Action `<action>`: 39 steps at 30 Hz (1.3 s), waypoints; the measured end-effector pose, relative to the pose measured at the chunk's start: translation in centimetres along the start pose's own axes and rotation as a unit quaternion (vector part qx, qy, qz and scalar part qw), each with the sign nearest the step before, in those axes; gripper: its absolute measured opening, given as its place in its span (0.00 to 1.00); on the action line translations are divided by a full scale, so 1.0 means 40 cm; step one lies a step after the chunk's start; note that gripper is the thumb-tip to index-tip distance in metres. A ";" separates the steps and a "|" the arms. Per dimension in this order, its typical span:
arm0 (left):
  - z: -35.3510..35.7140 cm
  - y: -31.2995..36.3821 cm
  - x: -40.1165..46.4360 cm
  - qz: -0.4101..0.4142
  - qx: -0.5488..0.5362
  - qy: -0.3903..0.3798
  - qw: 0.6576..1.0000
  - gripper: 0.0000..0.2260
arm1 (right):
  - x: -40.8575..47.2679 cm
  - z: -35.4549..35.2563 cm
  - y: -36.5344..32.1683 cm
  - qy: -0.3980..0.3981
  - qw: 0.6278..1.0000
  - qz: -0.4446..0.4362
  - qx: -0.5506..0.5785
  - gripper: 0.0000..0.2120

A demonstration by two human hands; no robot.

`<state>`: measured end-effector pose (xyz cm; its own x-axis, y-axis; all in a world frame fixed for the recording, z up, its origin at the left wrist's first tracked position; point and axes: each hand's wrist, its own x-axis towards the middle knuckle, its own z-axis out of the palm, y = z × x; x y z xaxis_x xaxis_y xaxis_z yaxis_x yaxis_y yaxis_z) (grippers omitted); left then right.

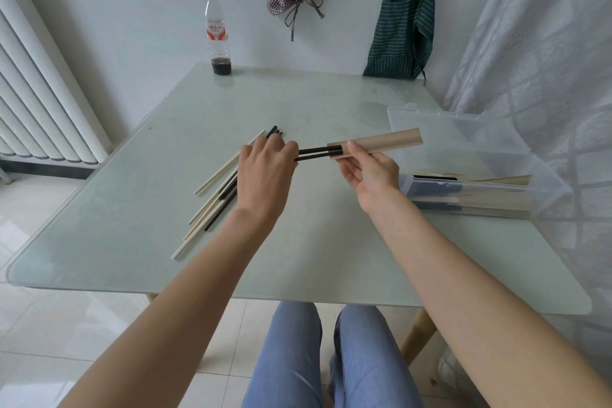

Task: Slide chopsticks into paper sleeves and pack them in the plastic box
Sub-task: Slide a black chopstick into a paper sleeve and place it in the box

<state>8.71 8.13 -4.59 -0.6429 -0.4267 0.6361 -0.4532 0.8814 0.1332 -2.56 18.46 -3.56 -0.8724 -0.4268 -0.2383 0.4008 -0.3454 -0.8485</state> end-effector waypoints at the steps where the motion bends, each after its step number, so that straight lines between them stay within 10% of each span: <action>1: 0.000 0.008 0.002 0.008 0.002 0.003 1.000 0.08 | -0.004 0.004 0.006 -0.005 1.000 0.005 -0.003 0.03; 34: 0.031 0.066 0.034 0.069 -0.096 -0.050 0.992 0.09 | -0.001 -0.046 -0.054 -0.047 0.998 -0.027 -0.016 0.04; 39: 0.021 0.116 0.067 0.057 -0.122 -0.079 0.988 0.12 | -0.020 -0.077 -0.111 -0.030 0.927 -0.160 -0.338 0.20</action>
<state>4.35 10.90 -2.91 -0.7779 -0.3303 0.5345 -0.2215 0.9402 0.2587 -4.51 22.92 -1.06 -0.8908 -0.4461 0.0858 -0.1600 0.1313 -0.9784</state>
